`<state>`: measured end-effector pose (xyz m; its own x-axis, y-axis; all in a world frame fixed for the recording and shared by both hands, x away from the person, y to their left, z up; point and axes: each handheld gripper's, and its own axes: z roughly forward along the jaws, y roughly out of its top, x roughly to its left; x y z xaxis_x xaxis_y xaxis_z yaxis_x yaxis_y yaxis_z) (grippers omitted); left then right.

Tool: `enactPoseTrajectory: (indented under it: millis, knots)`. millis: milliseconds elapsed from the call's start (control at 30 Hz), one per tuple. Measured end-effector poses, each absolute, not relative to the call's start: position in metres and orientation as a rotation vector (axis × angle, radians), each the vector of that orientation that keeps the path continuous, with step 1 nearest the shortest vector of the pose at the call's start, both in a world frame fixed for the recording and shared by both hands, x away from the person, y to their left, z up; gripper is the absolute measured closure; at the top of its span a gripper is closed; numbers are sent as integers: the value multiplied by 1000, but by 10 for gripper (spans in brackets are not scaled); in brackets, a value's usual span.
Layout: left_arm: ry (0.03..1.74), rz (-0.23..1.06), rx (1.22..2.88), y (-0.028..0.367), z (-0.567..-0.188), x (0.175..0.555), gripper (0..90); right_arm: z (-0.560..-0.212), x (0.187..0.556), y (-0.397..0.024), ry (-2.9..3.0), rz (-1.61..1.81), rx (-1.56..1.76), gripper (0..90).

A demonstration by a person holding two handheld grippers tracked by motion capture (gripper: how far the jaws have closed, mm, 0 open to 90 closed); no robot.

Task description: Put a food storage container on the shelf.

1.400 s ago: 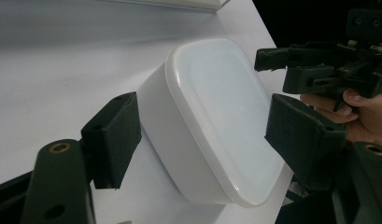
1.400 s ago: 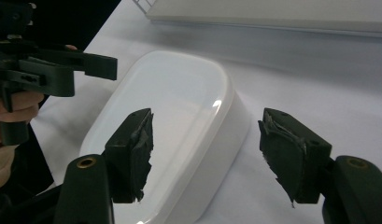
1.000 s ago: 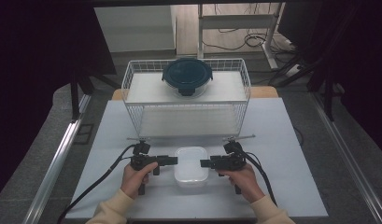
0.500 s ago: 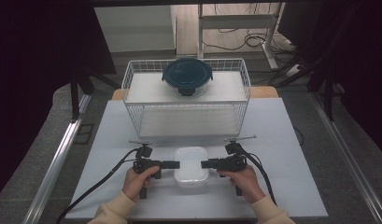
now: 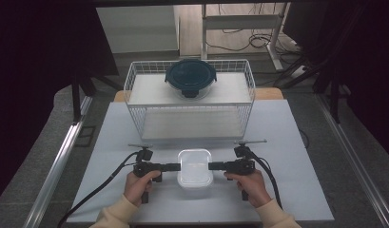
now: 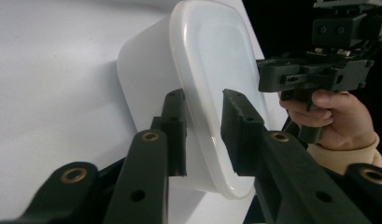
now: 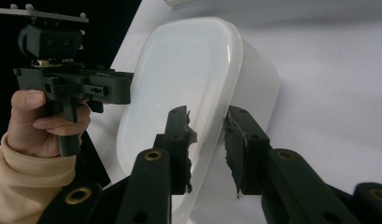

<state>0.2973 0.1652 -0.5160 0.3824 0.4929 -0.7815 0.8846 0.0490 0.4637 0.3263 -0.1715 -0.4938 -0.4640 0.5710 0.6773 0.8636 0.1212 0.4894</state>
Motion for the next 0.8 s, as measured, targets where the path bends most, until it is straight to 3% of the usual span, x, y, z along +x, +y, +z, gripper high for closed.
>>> enactPoseTrajectory:
  millis: [333,800]
  knots:
    - [1197,-449,1600,169,-507,292,810,-485,321,-175,-2123,-1321,-1360,787]
    - [1128,-348,1630,176,-478,287,809,-462,314,-169,-2177,-1416,-1294,794]
